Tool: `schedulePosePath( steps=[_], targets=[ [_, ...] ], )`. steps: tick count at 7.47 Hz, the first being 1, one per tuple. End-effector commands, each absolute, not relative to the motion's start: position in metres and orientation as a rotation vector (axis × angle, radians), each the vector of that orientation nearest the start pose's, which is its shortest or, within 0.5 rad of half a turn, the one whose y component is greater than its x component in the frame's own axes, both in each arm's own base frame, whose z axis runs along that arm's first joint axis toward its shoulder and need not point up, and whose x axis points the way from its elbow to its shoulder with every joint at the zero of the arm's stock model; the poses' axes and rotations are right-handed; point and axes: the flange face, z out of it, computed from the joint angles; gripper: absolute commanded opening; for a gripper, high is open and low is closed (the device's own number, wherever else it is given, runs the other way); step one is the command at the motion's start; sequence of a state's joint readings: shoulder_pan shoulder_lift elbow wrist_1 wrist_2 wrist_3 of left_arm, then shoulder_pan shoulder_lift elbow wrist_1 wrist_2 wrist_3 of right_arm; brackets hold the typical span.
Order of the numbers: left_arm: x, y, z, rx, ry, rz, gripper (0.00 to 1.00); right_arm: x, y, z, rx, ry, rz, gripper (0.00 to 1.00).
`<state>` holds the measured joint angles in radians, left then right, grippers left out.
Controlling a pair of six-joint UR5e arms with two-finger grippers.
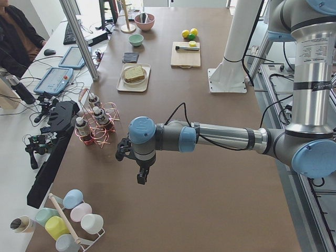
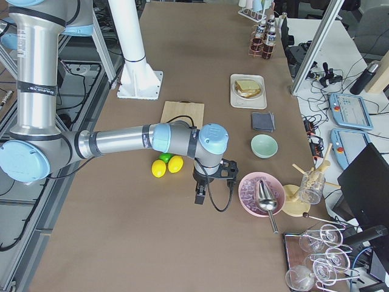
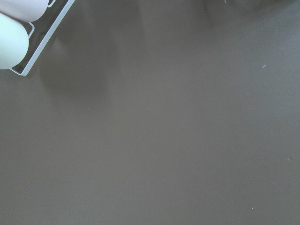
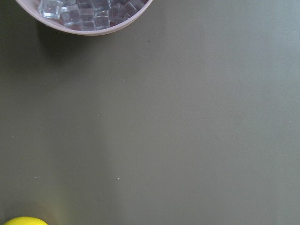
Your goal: Make sandwich and place on tray
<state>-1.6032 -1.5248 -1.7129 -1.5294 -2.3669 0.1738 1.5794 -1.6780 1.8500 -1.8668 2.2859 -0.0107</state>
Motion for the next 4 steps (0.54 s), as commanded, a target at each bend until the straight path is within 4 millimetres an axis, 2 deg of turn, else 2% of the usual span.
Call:
schedulePosePath(
  steps=[1,4],
  targets=[
    [-0.0774,-0.4719,0.614,0.134,0.787,0.158,0.98,0.0717,-0.4307,0.604,-0.109,-0.718,0.042,1.0],
    [-0.0768,-0.4742,0.611,0.141,0.785,0.164,0.98,0.0711,-0.4308,0.6047,-0.111,-0.718,0.041,1.0]
  ],
)
